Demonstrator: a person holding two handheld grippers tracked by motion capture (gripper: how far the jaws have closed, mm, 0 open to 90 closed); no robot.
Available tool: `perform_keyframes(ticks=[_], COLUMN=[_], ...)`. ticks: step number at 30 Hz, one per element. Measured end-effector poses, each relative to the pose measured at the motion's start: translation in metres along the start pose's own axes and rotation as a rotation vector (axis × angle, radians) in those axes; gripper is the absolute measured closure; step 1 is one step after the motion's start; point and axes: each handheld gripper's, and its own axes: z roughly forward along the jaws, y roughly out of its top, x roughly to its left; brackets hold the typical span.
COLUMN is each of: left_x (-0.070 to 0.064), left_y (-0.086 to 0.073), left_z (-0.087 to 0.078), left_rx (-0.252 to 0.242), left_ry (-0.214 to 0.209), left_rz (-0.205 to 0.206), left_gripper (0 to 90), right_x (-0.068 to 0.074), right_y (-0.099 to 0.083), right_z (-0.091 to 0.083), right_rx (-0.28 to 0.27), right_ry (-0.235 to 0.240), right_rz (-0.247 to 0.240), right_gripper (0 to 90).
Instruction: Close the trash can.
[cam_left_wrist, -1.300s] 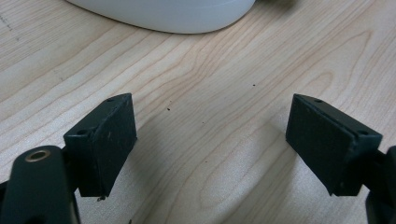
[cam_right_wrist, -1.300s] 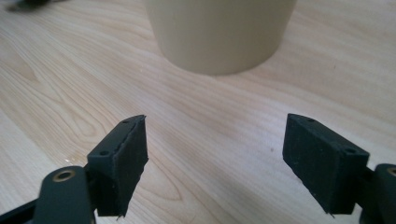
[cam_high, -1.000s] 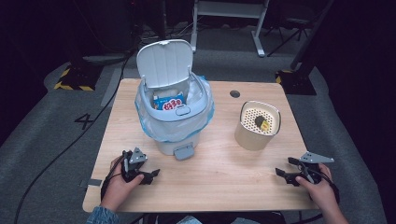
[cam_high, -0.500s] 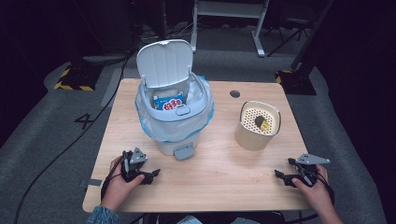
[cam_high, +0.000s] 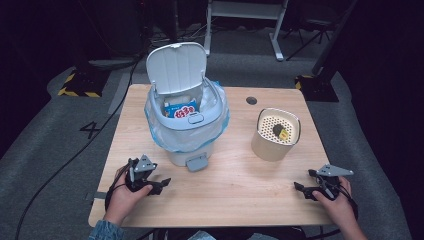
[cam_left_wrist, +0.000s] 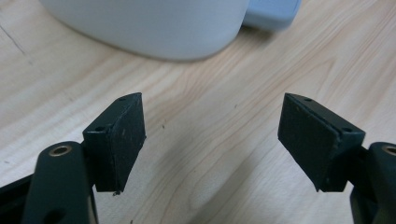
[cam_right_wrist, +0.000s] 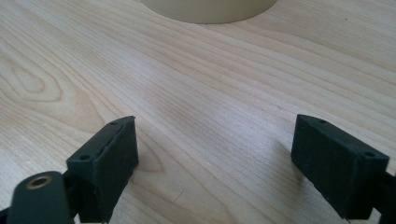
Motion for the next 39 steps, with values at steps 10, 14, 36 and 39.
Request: perform_keyframes(ticks=[10, 14, 36, 39], left_x=[0.011, 0.014, 0.043, 0.047], left_y=[0.024, 0.033, 0.119, 0.131], left_z=[-0.039, -0.052, -0.114, -0.120], left_rx=[-0.114, -0.156, -0.322, -0.336], left_ry=[-0.057, -0.079, -0.108, -0.116], left_rz=[0.009, 0.015, 0.045, 0.049], left_gripper=[28.9, 34.2, 50.3, 54.0], right_x=[0.000, 0.000, 0.000, 0.000], right_y=[0.000, 0.000, 0.000, 0.000], right_z=[0.000, 0.000, 0.000, 0.000], right_rx=[0.000, -0.001, 0.000, -0.001], right_ry=[0.000, 0.000, 0.000, 0.000], right_rz=[0.000, 0.000, -0.001, -0.001], right_gripper=[14.8, 14.8, 14.7, 14.8])
